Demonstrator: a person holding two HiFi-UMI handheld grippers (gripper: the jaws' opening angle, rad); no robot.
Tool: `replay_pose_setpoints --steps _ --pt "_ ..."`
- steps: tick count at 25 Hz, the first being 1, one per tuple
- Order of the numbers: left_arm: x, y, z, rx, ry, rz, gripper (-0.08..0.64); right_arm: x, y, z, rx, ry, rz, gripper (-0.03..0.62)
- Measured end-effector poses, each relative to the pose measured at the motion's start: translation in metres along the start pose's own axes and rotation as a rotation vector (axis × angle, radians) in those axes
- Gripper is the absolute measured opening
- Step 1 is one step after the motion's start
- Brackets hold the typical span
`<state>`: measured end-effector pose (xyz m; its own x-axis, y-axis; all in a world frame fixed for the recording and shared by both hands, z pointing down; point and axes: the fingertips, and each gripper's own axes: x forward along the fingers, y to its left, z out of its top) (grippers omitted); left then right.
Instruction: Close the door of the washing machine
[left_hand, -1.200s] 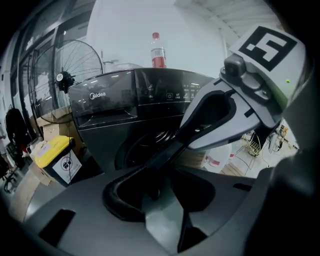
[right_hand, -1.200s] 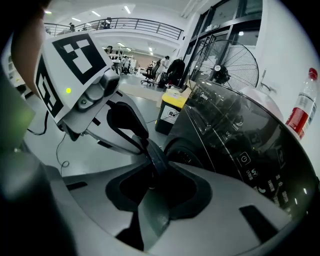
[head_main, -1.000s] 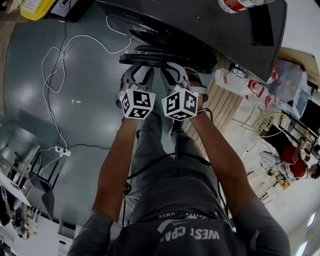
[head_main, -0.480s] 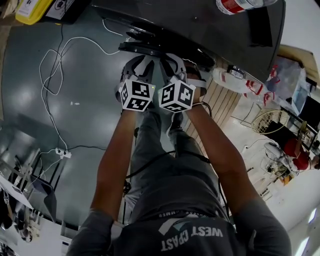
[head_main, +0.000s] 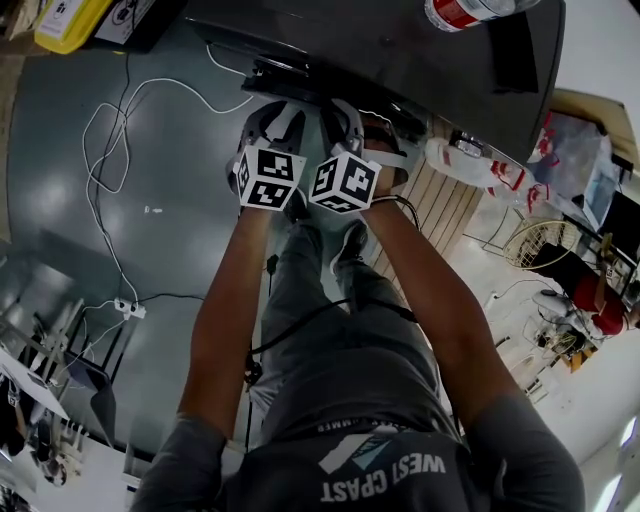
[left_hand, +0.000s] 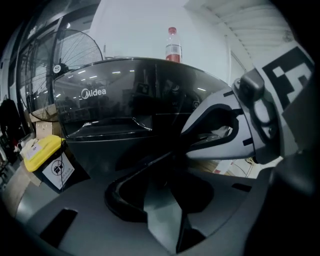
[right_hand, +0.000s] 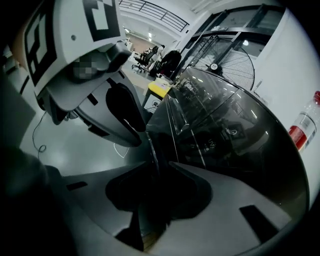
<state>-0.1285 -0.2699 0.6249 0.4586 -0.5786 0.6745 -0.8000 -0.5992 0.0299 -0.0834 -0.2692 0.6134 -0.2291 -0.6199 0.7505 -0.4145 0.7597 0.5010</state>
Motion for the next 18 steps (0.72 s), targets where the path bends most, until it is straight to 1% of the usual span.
replay_pose_setpoints --steps 3,6,10,15,18 --pt "-0.013 0.002 0.011 0.002 -0.033 0.005 0.127 -0.001 0.0 0.001 0.039 -0.009 0.038 0.117" --pt "-0.031 0.002 0.02 0.004 -0.06 0.019 0.12 -0.009 -0.004 0.004 0.104 -0.05 0.088 0.091" --pt "-0.058 0.002 0.037 0.005 -0.102 0.042 0.095 -0.036 -0.02 0.02 0.175 -0.148 0.119 0.081" --pt "-0.101 -0.003 0.07 0.007 -0.189 0.067 0.057 -0.086 -0.052 0.041 0.349 -0.27 0.126 0.069" --pt "-0.131 -0.009 0.095 0.029 -0.238 0.077 0.048 -0.125 -0.077 0.058 0.411 -0.358 0.118 0.06"
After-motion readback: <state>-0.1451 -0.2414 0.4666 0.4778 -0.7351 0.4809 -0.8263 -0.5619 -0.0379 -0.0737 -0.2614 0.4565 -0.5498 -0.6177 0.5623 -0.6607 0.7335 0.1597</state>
